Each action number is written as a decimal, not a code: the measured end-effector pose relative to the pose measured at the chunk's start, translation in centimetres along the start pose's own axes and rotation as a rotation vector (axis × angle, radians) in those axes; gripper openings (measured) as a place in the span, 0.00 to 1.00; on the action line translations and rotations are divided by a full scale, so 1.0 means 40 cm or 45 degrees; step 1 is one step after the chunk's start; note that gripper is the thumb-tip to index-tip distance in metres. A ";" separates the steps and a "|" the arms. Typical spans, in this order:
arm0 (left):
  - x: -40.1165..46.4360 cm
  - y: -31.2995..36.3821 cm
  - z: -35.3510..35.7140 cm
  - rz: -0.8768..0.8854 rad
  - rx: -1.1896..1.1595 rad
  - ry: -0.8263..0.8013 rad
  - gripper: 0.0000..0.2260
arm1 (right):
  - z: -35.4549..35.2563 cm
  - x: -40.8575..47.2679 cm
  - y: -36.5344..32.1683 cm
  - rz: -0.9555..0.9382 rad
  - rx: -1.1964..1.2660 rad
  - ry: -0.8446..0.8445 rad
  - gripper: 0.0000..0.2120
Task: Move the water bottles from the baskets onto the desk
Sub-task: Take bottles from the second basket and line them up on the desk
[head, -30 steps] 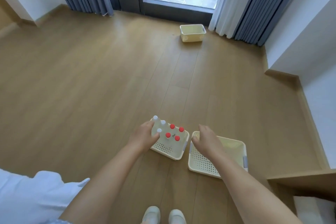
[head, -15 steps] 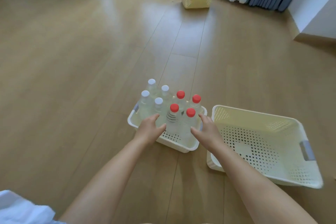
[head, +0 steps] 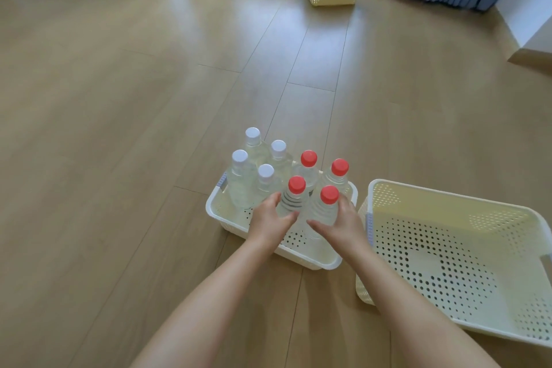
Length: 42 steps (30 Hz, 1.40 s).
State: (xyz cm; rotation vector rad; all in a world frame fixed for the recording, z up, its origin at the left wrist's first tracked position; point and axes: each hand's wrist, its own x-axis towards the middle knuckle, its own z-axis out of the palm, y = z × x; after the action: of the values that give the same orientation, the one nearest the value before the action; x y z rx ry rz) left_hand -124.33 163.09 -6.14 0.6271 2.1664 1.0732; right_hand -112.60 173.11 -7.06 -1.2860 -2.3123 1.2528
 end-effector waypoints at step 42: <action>-0.100 0.174 -0.155 0.239 -0.706 -0.229 0.20 | -0.287 -0.097 -0.063 0.039 1.498 -0.102 0.28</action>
State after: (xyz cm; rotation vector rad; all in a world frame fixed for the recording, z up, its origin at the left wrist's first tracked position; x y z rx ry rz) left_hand -125.09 161.13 3.78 0.6393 1.5747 1.5706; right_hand -105.58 176.03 2.70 -0.7954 -1.1022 2.1482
